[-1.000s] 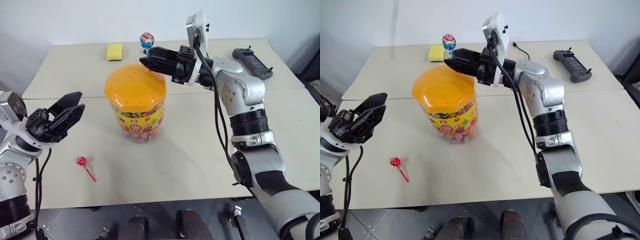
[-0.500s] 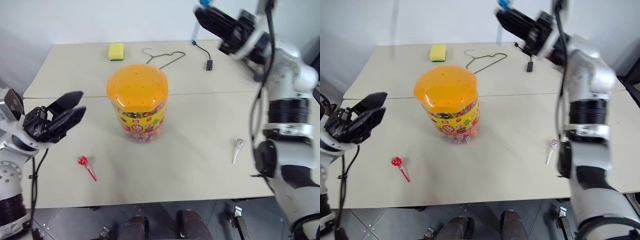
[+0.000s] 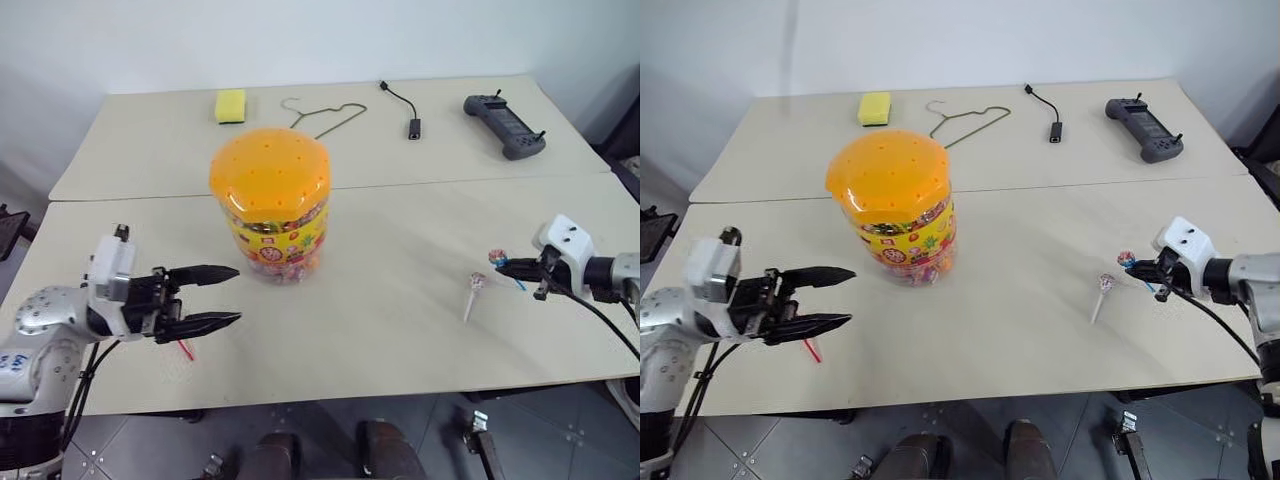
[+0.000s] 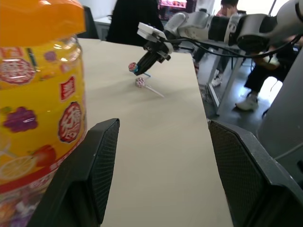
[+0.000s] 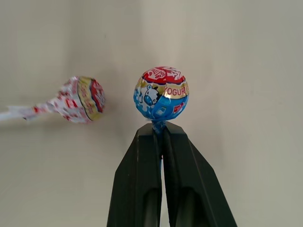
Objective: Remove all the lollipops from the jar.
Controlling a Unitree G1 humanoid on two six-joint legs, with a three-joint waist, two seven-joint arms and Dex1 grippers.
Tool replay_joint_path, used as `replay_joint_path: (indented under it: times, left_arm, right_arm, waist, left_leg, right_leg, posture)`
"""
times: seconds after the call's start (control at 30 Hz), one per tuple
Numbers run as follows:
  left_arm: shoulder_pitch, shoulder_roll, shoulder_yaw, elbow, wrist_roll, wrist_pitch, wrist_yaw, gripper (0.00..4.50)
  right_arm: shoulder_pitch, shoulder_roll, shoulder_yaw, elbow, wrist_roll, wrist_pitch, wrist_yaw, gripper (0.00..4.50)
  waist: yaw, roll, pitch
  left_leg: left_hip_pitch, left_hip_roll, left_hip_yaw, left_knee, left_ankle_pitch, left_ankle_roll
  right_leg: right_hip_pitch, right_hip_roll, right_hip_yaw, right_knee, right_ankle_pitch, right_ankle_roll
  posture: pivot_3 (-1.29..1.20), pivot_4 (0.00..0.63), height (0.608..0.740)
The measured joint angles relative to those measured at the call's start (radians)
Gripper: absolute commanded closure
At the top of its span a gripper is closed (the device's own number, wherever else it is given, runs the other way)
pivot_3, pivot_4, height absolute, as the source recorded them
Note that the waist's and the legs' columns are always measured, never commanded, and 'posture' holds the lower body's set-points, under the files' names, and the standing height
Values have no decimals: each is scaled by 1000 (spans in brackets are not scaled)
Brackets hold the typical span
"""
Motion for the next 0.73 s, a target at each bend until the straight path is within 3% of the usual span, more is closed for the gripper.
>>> replay_joint_path:
  times: [0.23,0.37,0.43,0.57,0.73]
  left_arm:
    - [5,20,-23,62,59,-3,14,1312]
    - [9,53,-22,95,101,24,64,1312]
    - [12,53,-20,105,173,-4,131,1312]
    - [55,47,-17,141,320,-123,242,1312]
    - [86,7,-8,207,409,-244,326,1312]
  right_arm:
    - [117,-6,-112,6,65,-56,30,2100]
    - [136,45,-216,-109,201,-77,80,839]
    - [126,78,-242,-259,288,-23,76,203]
    - [122,167,-179,-566,382,76,53,23]
    - [176,293,6,-674,344,24,77,23]
  waist:
    - [24,0,0]
    - [21,0,0]
    - [17,0,0]
    - [15,-1,-1]
    - [39,-1,-1]
  left_leg:
    - [-1,-1,-2,1,-1,1]
    - [0,0,0,1,-1,1]
    - [0,1,0,1,-1,0]
    - [0,1,-5,1,-2,-2]
    - [-2,-2,-9,2,-2,-1]
  right_leg:
    - [1,-1,0,-3,0,1]
    - [1,0,0,-2,0,1]
    - [1,1,0,-2,0,0]
    - [1,0,1,-2,0,0]
    - [2,-2,0,-2,0,0]
  posture:
    - [0,150,740]
    - [0,150,740]
    - [0,150,740]
    - [0,150,740]
    - [0,150,740]
